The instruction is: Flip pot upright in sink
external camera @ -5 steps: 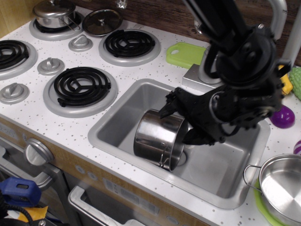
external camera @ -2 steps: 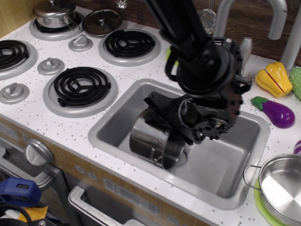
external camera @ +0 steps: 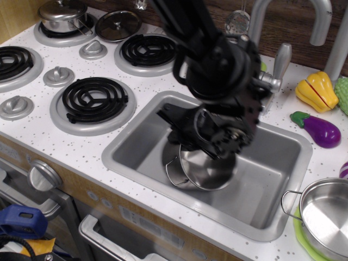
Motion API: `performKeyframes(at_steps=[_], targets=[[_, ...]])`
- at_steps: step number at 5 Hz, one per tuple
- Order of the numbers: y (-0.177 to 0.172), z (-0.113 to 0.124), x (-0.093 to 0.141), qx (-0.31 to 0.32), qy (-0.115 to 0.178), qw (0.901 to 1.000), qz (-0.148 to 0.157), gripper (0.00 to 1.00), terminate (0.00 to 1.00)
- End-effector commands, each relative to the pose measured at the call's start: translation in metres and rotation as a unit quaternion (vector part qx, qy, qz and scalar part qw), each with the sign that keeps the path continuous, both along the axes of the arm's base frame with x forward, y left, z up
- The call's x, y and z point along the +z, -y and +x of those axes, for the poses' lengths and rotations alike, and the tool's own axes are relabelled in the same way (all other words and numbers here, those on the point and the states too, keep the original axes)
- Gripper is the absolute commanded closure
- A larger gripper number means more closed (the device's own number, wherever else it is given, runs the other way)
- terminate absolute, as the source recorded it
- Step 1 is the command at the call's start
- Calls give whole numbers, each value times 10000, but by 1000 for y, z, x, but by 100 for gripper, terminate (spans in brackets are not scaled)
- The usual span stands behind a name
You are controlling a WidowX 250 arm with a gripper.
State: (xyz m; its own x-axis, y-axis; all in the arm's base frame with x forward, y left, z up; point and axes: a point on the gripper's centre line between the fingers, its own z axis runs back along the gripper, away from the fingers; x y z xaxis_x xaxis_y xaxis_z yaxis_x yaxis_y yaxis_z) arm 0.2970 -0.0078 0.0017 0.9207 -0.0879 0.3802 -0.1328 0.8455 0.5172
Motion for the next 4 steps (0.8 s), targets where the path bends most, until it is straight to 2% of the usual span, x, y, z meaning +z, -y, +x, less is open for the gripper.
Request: performKeyframes(at_steps=[1,2,4], targets=[[1,7,18,103,182,9993,-304,100,0],[0,7,17,29,194,9991,-378,0,0],[0,7,17,29,194,9991,-378,0,0]])
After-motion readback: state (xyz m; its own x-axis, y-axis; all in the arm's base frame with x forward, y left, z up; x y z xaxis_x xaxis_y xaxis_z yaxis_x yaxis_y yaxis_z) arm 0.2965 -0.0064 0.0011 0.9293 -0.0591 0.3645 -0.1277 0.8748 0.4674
